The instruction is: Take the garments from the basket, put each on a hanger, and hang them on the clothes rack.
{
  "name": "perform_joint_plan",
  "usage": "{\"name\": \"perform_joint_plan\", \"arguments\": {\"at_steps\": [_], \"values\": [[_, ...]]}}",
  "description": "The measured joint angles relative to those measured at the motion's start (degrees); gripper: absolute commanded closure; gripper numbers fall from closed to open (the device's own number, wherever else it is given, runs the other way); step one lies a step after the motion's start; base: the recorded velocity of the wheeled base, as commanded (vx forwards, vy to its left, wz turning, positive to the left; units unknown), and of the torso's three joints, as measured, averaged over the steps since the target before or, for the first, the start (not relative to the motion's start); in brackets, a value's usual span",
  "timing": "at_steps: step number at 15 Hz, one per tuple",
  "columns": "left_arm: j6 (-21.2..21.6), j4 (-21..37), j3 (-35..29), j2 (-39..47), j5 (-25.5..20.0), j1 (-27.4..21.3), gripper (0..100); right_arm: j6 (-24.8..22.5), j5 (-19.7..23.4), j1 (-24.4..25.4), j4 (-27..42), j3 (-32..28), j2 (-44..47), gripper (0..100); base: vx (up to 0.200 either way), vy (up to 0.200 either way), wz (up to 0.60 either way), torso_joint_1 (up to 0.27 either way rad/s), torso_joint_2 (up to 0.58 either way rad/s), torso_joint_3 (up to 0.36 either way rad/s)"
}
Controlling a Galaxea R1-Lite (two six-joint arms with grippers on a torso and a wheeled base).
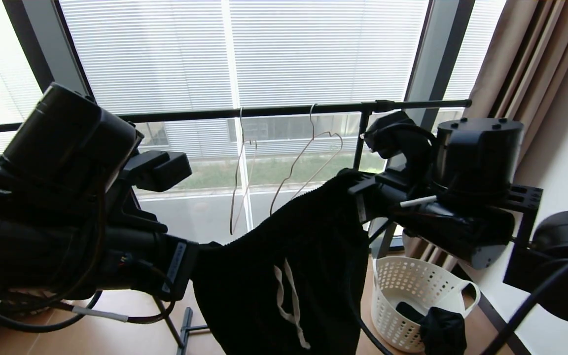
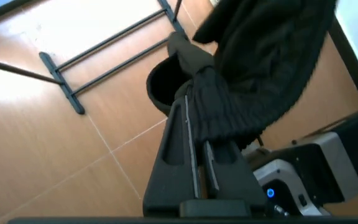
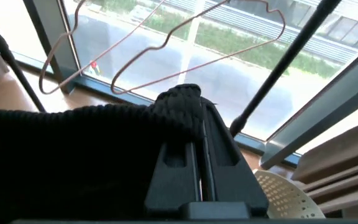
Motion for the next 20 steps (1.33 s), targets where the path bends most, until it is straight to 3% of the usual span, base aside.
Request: {"name": "perform_joint_plan", "arguments": {"at_steps": [4, 8, 13, 17, 20], "values": [[-6.8, -0.1, 4.0, -1.5, -0.4, -9.4, 100, 0.1, -1.7, 1.5, -0.1, -13.8, 9.0, 100, 0.0, 0.0, 0.0, 0.0, 0.0, 0.0], [-8.8, -4.3, 4.2, 1.0, -3.4, -14.1, 100, 1.0, -1.7, 5.2, -0.3, -17.7, 12.9, 100, 0.0, 0.0, 0.0, 0.0, 0.0, 0.0], [-10.6, -5.8, 4.0, 1.8, -3.3, -13.6, 100, 3.3, -1.8, 6.2, 0.0, -15.5, 11.4, 100, 0.0, 0.0, 0.0, 0.0, 0.0, 0.0], [-10.7, -5.9, 6.5, -1.1, -3.3, -9.2, 100, 3.4, -2.1, 4.1, 0.0, -8.2, 5.5, 100, 0.0, 0.0, 0.0, 0.0, 0.0, 0.0], [-10.4, -6.1, 7.6, -2.5, -3.4, -4.7, 100, 3.3, -5.4, 2.2, 0.0, -2.2, 0.2, 100, 0.0, 0.0, 0.0, 0.0, 0.0, 0.0]]}}
